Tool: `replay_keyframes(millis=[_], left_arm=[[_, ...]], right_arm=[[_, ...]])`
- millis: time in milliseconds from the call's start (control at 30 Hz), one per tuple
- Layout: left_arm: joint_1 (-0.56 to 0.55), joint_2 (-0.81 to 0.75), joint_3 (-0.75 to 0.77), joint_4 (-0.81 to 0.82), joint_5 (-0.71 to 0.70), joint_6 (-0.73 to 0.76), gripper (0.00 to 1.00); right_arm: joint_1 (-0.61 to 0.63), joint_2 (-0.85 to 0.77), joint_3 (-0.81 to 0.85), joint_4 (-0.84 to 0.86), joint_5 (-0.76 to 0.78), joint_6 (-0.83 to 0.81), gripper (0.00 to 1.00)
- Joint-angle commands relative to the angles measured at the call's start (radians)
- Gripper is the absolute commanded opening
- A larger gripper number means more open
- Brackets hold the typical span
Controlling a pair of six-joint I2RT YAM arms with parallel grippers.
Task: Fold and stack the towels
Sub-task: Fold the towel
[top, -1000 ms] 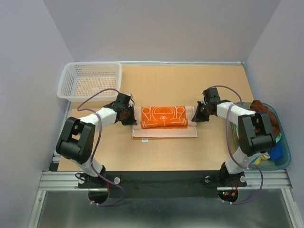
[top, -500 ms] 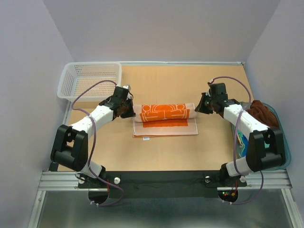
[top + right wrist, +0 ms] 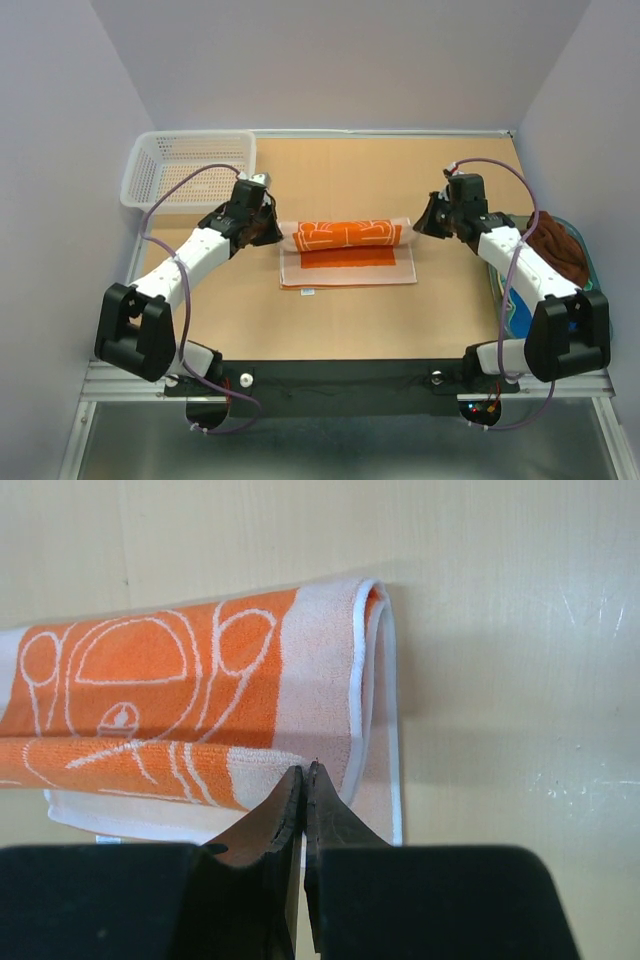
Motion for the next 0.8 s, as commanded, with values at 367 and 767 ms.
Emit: replay_keyframes(millis=[367,767], left_arm=[[0.002,0.083,-0.134,0.091,-0.021,0.000,0.00],[-0.009,-0.035,-0.161,0.064,-0.022,0.007,0.58]], right_arm=[[-0.016,0.098,-0.097,0.002,0.162,0.015,0.01],[-0.016,-0.022,-0.123,0.004,0.011,-0.032,0.45]])
